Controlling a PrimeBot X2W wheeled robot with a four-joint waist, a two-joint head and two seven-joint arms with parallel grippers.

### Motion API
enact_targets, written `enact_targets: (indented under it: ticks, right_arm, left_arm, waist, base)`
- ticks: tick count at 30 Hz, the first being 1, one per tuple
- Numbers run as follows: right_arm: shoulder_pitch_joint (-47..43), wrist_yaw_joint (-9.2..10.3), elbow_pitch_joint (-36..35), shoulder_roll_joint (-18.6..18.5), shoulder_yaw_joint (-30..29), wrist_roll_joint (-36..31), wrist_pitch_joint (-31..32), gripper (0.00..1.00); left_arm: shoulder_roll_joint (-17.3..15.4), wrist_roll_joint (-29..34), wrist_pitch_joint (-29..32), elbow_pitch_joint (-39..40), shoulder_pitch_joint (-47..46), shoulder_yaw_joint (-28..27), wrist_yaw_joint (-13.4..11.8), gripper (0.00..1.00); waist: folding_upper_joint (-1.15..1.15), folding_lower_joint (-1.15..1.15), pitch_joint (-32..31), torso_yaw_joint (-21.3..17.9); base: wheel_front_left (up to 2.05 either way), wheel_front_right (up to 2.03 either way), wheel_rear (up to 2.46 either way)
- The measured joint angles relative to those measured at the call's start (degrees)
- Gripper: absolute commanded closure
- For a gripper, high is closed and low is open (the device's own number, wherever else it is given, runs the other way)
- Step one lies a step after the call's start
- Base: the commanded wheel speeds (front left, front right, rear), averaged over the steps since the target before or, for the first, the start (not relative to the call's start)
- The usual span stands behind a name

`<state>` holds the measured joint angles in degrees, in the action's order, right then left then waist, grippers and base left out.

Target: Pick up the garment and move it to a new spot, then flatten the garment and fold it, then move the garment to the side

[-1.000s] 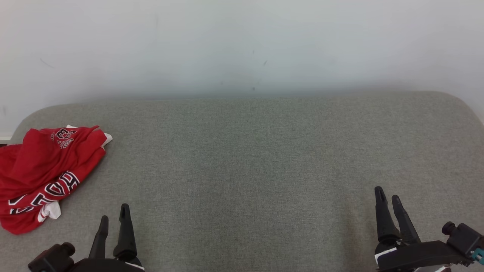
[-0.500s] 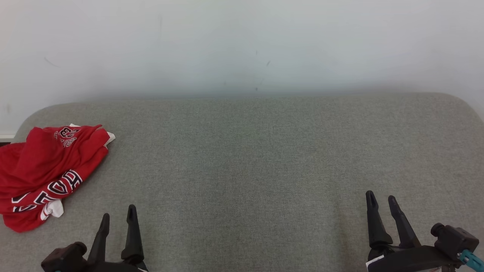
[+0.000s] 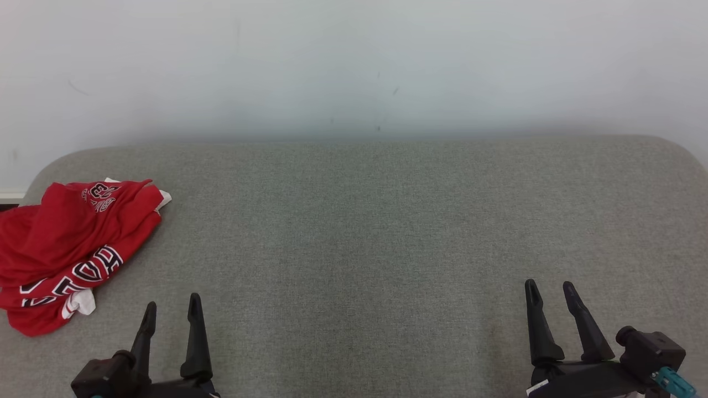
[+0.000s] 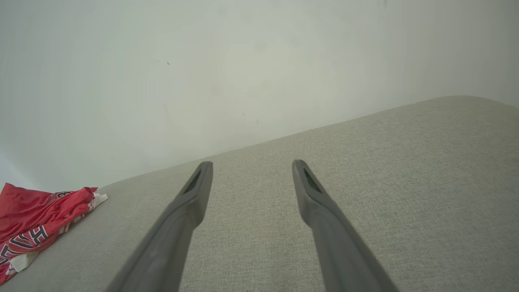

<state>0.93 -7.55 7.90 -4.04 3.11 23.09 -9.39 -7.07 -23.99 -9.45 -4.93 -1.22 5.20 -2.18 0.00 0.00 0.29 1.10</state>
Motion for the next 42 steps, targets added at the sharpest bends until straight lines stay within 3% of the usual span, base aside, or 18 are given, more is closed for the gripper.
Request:
enact_targets:
  ticks: [18,42]
  right_arm:
    - [-0.23,0.00,-0.64,-0.09,-1.13,-8.51,-2.30,0.00]
    - [-1.87,0.00,0.31,0.43,-3.35,-15.10,-4.95,0.00]
  left_arm:
    - [-0.63,7.95,-2.14,1.90,1.08,-0.12,-1.26,0.00]
    - [1.20,14.86,-4.92,0.66,2.09,-3.79,5.27,0.00]
  waist:
    - [0.00,0.00,-0.22,0.10]
    - [0.00,0.00,-0.47,0.29]
  base:
    - [0.00,0.00,0.00]
    - [0.00,0.00,0.00]
